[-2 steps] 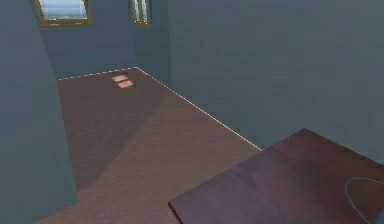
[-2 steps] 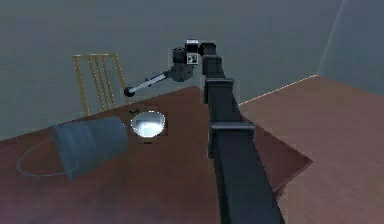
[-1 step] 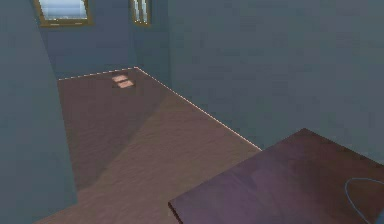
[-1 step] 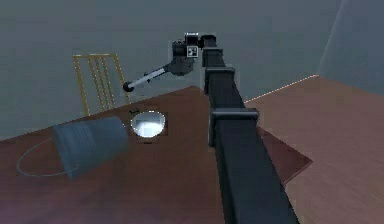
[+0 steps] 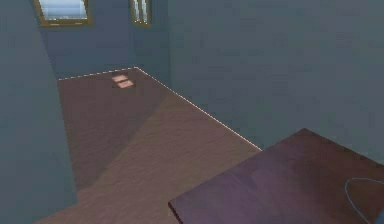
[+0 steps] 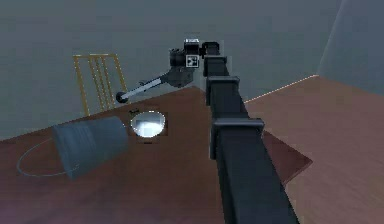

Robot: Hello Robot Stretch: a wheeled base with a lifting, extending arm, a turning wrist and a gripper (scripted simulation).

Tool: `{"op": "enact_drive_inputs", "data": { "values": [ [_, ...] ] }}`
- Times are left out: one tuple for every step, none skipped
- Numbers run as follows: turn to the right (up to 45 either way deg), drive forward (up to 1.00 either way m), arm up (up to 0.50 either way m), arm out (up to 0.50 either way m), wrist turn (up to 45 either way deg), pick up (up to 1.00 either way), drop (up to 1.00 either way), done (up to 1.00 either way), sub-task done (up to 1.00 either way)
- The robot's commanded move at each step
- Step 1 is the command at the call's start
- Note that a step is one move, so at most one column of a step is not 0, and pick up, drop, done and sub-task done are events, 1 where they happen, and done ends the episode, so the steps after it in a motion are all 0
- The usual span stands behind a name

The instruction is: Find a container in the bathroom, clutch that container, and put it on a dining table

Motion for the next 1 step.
{"op": "enact_drive_inputs", "data": {
  "values": [
    [0.0, 0.0, 0.0, 0.0, 0.0, 0.0, 0.0, 1.0, 0.0]
  ]
}}
